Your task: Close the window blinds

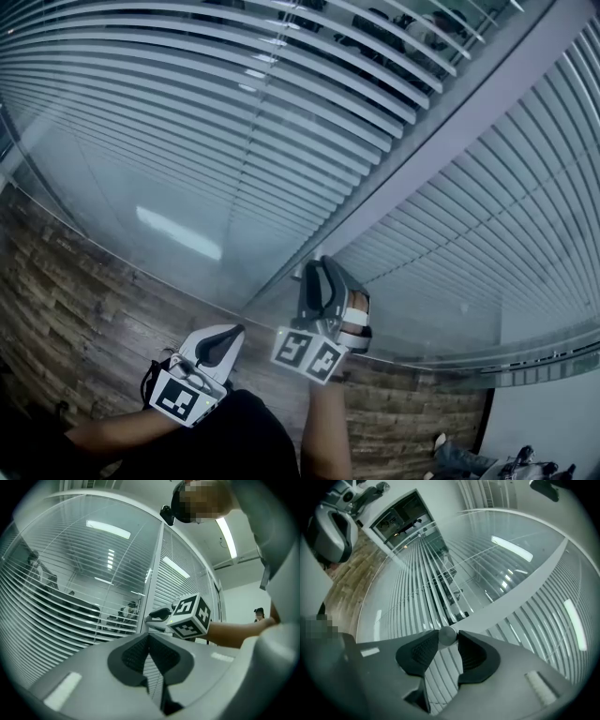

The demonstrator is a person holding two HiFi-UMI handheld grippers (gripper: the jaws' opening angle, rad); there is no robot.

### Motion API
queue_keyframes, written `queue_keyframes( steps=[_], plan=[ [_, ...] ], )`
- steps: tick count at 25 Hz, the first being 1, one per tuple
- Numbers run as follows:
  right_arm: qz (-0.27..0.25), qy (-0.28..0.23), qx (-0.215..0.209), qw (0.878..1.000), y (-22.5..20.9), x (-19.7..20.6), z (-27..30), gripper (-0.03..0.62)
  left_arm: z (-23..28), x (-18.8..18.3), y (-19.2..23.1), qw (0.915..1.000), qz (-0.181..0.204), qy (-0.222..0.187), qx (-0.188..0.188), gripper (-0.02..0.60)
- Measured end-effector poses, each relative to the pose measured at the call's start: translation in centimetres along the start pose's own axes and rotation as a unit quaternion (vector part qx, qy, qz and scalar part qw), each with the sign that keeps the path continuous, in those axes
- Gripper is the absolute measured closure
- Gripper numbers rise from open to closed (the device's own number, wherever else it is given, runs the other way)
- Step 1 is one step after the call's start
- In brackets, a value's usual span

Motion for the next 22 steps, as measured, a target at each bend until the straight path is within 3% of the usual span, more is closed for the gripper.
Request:
queue_keyframes(
  steps=[2,4,6,9,11,14,22],
  plan=[
    [0.073,-0.003,-0.004,0.997,0.1,0.2,-0.2,0.456,-0.2,0.2,0.0,1.0000,-0.001,-0.001,0.000,0.583],
    [0.164,-0.007,-0.011,0.986,-0.4,0.3,-0.4,0.434,-0.4,-0.1,0.0,1.0000,-0.001,-0.002,-0.003,0.583],
    [0.256,-0.014,-0.014,0.966,-0.8,0.5,-0.5,0.419,-0.8,-0.1,0.3,0.9999,0.002,0.001,-0.010,0.583],
    [0.385,-0.024,-0.005,0.923,-1.4,0.5,-0.8,0.410,-1.1,0.1,0.8,0.9996,-0.001,0.014,-0.023,0.583],
    [0.416,-0.022,0.011,0.909,-1.7,0.5,-0.8,0.414,-1.0,-0.1,0.8,0.9995,-0.003,0.013,-0.027,0.583],
    [0.440,-0.011,0.029,0.897,-1.6,0.4,-0.9,0.421,-2.0,-0.2,1.0,0.9996,-0.003,0.007,-0.027,0.583],
    [0.463,0.017,0.049,0.885,0.1,0.7,0.4,0.451,-3.3,0.7,3.3,0.9997,-0.006,0.018,-0.018,0.583]
  ],
)
Point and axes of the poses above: the fingertips, and each gripper's own axes: z forward along the fingers, y to its left, x out of its underside, the point moved 4 cm from there along -z, backward along the fingers, and after that the axes turned 8 degrees about x, right-handed, at the moved point
